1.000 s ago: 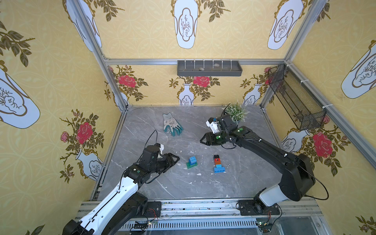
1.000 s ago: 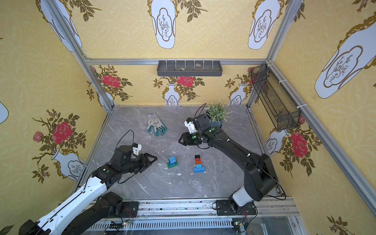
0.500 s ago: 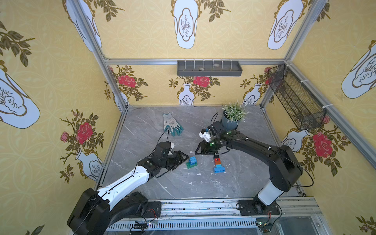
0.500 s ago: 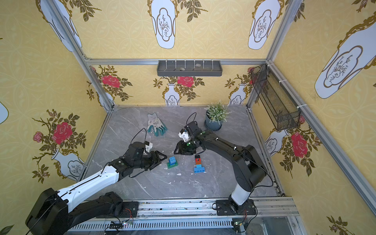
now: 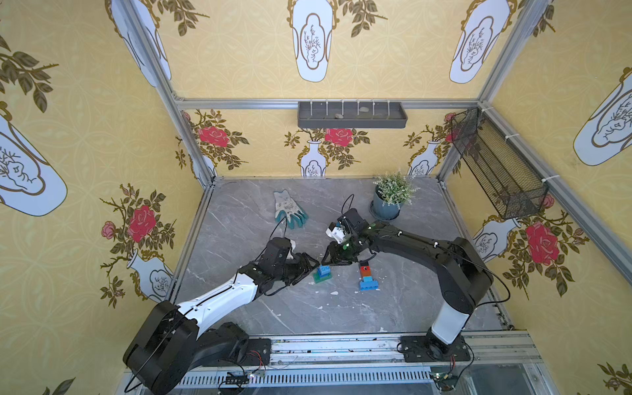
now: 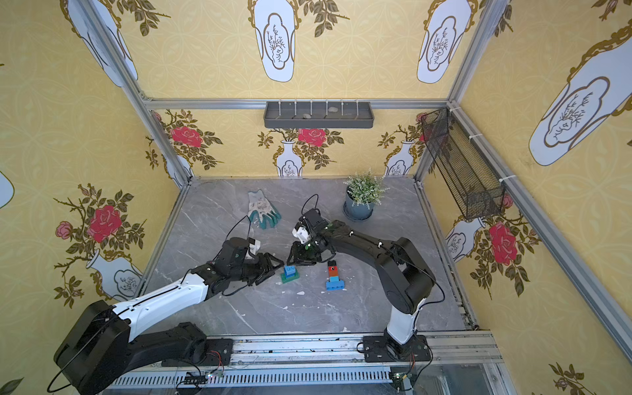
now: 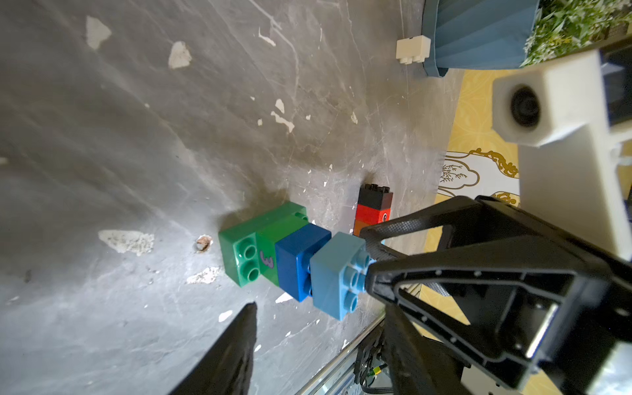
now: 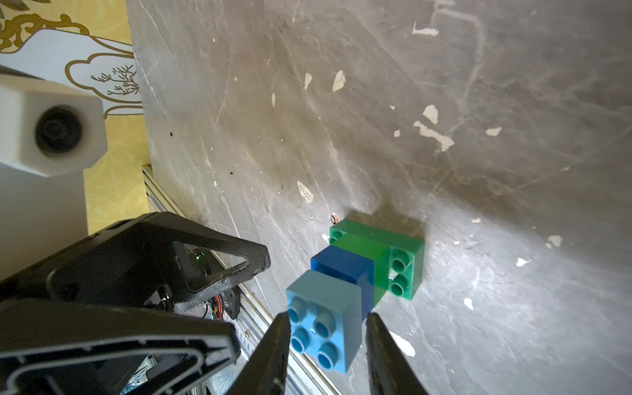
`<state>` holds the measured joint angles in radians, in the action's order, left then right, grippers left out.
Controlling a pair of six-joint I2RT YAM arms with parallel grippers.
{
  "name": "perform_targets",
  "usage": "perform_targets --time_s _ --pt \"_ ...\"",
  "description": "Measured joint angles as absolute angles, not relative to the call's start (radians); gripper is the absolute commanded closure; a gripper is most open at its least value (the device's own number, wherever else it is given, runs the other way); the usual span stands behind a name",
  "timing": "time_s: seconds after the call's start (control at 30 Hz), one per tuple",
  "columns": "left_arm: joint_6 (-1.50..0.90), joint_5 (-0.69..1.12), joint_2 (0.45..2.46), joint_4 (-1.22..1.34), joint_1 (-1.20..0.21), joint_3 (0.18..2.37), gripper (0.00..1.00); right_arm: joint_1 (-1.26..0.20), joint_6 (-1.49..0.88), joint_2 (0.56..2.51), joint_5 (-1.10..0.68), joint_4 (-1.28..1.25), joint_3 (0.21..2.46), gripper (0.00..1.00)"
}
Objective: Assemble the number 1 with lego
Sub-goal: Assemble the lego brick with the lego brick.
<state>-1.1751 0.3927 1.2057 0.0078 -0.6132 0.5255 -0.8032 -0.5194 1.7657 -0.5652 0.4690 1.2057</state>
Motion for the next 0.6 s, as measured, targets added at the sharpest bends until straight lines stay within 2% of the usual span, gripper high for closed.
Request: perform_targets --time_s 0.6 --pt "-1.178 0.446 1.273 0.078 -0.613 0.524 0.52 -0.797 -0.519 1.759 -0.556 0.478 1.194 0.72"
